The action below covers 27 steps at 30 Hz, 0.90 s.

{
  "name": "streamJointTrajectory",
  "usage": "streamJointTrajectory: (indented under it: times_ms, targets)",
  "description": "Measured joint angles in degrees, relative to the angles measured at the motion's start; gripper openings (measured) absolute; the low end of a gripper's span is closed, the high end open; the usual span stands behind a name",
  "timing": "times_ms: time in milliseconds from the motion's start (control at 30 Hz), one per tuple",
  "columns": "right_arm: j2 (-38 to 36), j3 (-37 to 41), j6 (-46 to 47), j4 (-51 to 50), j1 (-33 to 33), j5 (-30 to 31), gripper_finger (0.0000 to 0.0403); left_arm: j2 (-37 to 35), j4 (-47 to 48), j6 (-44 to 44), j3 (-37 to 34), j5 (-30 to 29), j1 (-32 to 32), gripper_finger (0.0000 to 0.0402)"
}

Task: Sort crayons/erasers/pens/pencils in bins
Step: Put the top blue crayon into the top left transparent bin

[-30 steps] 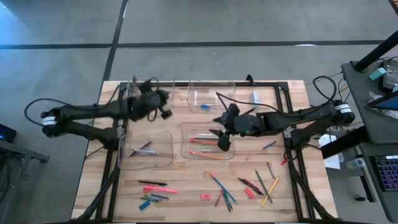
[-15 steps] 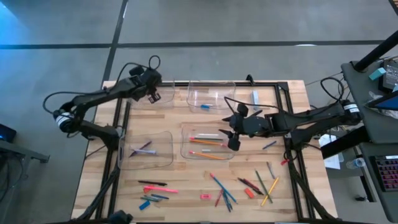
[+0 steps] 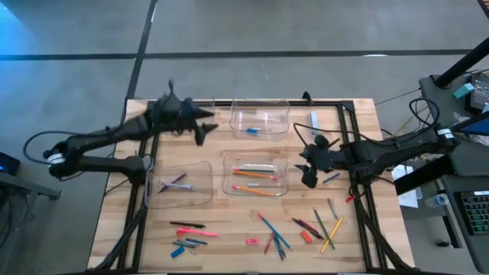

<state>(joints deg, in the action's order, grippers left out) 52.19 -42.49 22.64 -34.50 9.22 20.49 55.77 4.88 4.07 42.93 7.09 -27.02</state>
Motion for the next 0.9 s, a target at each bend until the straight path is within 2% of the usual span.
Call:
streamJointTrajectory:
  times_ms: [133,233,333,400,567,667,900]
  targets:
    - [-1.51,2.42,8.86,-8.48,0.65,-1.44,0.0206,-3.88,-24.21,0.89,-11.75,-0.09,10.05,0.0239]
    - [-1.18,3.01,14.94,-13.52,0.65,-4.27,0.0205,-3.90,-43.16,1.50,-19.44,-0.16,16.18,0.0240]
    - [0.12,3.88,17.93,-15.58,0.65,-6.36,0.0205,-2.39,-57.93,1.18,-25.11,-0.53,19.60,0.0240]
    - [1.51,4.67,20.49,-16.20,0.62,-8.54,0.0205,-1.39,-63.75,1.67,-27.52,-0.75,20.42,0.0240]
    - [6.02,6.22,30.54,-16.85,0.39,-14.06,0.0205,-0.30,-65.12,3.14,-29.33,-1.05,20.64,0.0240]
    - [8.55,6.48,32.51,-18.83,0.37,-16.10,0.0205,0.08,-65.40,3.09,-29.28,-1.05,20.63,0.0240]
    - [12.77,6.50,25.37,-20.63,0.04,-20.37,0.0205,0.68,-65.47,2.63,-29.02,-1.03,20.62,0.0240]
